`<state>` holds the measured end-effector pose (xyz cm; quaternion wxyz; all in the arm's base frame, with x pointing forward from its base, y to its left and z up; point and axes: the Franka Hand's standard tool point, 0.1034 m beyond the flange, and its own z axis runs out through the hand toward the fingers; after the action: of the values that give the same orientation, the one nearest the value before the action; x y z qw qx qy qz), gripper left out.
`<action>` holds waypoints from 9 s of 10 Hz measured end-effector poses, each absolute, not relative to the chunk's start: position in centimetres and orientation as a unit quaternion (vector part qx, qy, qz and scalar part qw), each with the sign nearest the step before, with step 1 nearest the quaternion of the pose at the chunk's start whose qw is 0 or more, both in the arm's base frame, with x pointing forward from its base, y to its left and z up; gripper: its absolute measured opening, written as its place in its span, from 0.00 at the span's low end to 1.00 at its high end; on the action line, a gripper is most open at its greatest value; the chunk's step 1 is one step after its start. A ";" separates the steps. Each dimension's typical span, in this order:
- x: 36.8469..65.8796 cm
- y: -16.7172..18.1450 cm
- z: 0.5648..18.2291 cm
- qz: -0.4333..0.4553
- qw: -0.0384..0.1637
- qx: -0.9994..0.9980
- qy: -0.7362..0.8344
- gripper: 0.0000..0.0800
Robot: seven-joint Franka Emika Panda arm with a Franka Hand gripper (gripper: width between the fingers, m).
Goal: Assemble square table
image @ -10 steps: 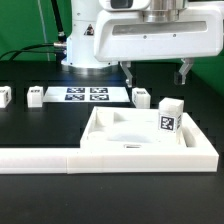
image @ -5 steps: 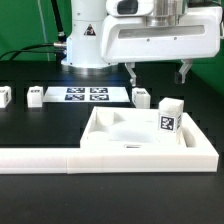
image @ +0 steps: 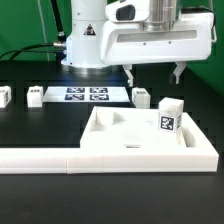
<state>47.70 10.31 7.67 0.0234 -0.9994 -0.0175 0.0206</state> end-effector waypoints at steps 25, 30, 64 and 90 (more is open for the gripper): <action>38.6 10.7 3.7 0.314 0.008 -0.949 -0.012 0.81; 37.7 10.3 2.4 0.419 0.001 -0.908 -0.006 0.81; 45.3 5.9 11.3 0.115 0.040 -0.992 0.046 0.36; 57.6 -0.8 10.5 -0.270 -0.048 -0.962 -0.001 0.36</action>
Offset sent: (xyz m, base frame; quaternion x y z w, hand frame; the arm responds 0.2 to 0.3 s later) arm -0.0200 0.0000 0.0000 0.0000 0.0000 0.0000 1.0000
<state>57.59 -0.78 10.55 -0.0477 -0.9617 -0.0014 -0.2698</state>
